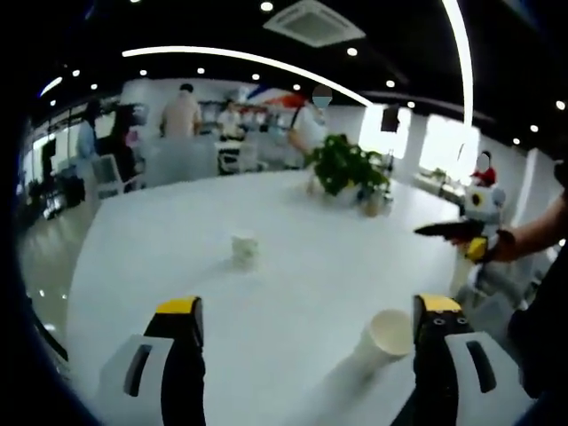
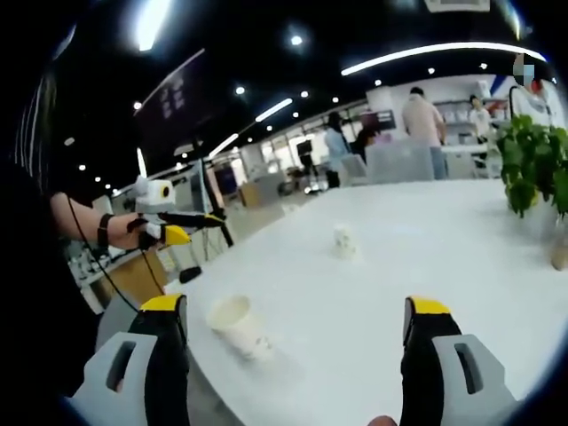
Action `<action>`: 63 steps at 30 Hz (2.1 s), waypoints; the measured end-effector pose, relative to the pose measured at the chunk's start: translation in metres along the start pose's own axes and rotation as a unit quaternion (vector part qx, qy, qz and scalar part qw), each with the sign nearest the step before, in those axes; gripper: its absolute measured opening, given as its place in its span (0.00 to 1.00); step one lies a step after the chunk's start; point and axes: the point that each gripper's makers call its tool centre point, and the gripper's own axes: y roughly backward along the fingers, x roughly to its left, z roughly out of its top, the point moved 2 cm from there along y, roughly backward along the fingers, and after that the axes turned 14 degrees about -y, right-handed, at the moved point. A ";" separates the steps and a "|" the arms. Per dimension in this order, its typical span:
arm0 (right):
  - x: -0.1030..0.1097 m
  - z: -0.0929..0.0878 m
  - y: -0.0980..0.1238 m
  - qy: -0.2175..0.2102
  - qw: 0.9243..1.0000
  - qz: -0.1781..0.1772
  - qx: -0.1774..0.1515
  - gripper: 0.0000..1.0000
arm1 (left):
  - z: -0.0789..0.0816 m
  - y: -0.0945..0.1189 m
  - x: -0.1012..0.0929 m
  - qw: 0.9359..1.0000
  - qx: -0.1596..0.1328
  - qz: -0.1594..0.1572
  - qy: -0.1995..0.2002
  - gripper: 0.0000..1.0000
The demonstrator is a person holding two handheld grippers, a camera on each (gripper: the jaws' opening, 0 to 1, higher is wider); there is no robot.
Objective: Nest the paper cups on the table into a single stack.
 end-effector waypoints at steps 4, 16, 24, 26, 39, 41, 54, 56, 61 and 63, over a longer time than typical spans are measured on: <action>-0.002 -0.001 0.000 0.000 1.000 -0.003 0.001 1.00 | -0.001 -0.002 0.006 1.000 0.000 0.013 0.008 0.99; -0.012 -0.001 -0.003 -0.012 1.000 -0.006 0.000 1.00 | -0.004 -0.022 0.022 0.999 0.001 0.025 0.026 0.96; -0.019 -0.004 -0.007 -0.023 1.000 -0.007 -0.001 1.00 | -0.005 -0.047 0.029 1.000 0.007 0.021 0.022 0.95; -0.022 -0.007 -0.008 -0.026 1.000 -0.008 0.000 1.00 | -0.007 -0.055 0.031 1.000 0.010 0.018 0.017 0.94; -0.029 -0.012 -0.008 -0.044 0.999 -0.019 -0.002 1.00 | -0.011 -0.088 0.036 1.000 0.017 0.001 0.013 0.95; -0.028 -0.012 -0.008 -0.044 0.999 -0.019 0.000 1.00 | -0.011 -0.094 0.037 1.000 0.016 -0.002 0.012 0.94; -0.033 -0.012 -0.007 -0.049 0.998 -0.028 0.010 1.00 | -0.011 -0.129 0.051 1.000 0.009 -0.011 0.019 0.94; -0.034 -0.010 -0.007 -0.049 0.998 -0.028 0.010 1.00 | -0.009 -0.134 0.050 1.000 0.007 -0.012 0.019 0.94; -0.039 -0.005 -0.006 -0.049 0.998 -0.032 0.011 1.00 | -0.009 -0.145 0.054 1.000 0.000 -0.011 0.020 0.94; -0.041 -0.004 -0.006 -0.049 0.998 -0.033 0.012 1.00 | -0.008 -0.149 0.053 1.000 0.000 -0.012 0.021 0.94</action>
